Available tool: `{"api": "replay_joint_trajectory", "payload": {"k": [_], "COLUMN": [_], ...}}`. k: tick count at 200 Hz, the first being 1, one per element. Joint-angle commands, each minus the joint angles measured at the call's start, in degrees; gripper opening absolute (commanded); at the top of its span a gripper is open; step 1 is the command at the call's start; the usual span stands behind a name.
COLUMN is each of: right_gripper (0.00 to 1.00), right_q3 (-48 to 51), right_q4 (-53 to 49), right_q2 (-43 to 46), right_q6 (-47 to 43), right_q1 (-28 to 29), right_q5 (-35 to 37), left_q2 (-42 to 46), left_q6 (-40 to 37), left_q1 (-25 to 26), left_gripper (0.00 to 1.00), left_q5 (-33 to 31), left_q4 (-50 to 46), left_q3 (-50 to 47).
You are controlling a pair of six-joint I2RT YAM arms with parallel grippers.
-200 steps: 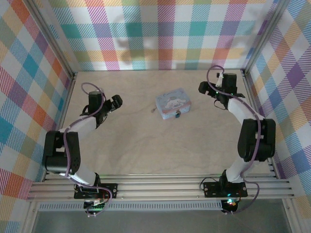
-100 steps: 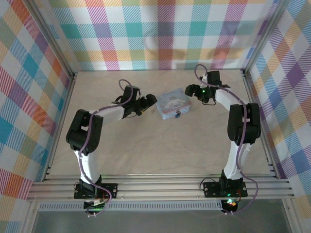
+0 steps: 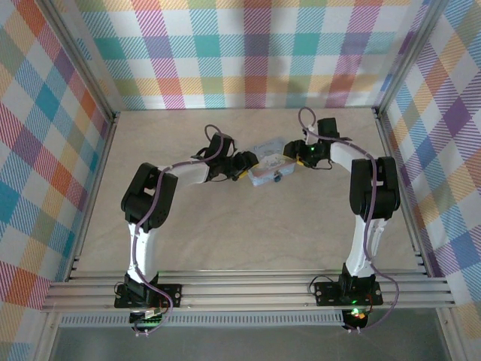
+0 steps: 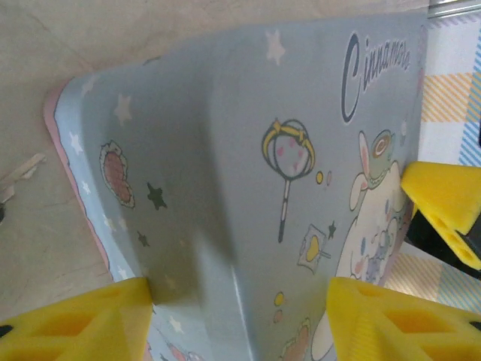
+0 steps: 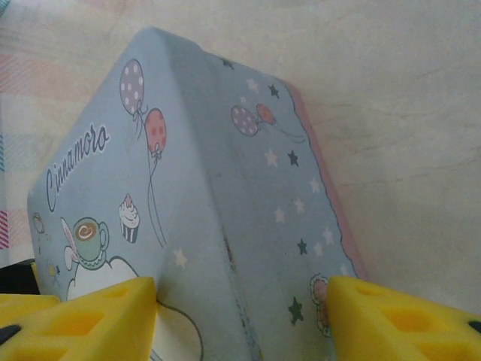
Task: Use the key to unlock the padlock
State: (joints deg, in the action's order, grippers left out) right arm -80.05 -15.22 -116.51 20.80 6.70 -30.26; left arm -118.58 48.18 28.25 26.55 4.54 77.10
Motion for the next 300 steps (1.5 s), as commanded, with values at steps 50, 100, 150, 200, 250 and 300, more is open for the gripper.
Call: {"api": "replay_joint_trajectory", "payload": {"k": [50, 100, 150, 200, 250, 300], "right_gripper": [0.51, 0.49, 0.57, 0.75, 0.80, 0.68], "right_q3": [13.8, 23.3, 31.8, 30.0, 22.6, 21.0], "right_q4": [-0.3, 0.2, 0.5, -3.7, -6.7, -3.5], "right_q2": [12.9, 22.3, 29.2, 28.8, 20.4, 17.2], "right_q6": [0.1, 1.9, 8.3, 10.6, 7.6, 10.6], "right_q1": [2.8, 8.2, 12.4, 12.4, 12.4, 13.2], "right_q5": [-5.6, -3.3, 1.0, 6.2, 6.0, -0.1], "left_q2": [3.4, 9.5, 18.0, 19.9, 13.5, 12.8], "left_q6": [-1.0, -3.5, -5.3, -8.6, -10.5, -11.2], "left_q1": [2.5, 3.7, 3.7, 3.5, 3.5, 3.6], "left_gripper": [0.52, 0.50, 0.50, 0.67, 0.73, 0.67], "left_q5": [3.2, 1.9, -1.1, -2.3, 2.2, 4.1], "left_q4": [-1.5, -3.5, -6.6, -10.2, -13.8, -18.0], "left_q3": [-1.7, -8.0, -19.7, -22.0, -13.5, -10.2]}}
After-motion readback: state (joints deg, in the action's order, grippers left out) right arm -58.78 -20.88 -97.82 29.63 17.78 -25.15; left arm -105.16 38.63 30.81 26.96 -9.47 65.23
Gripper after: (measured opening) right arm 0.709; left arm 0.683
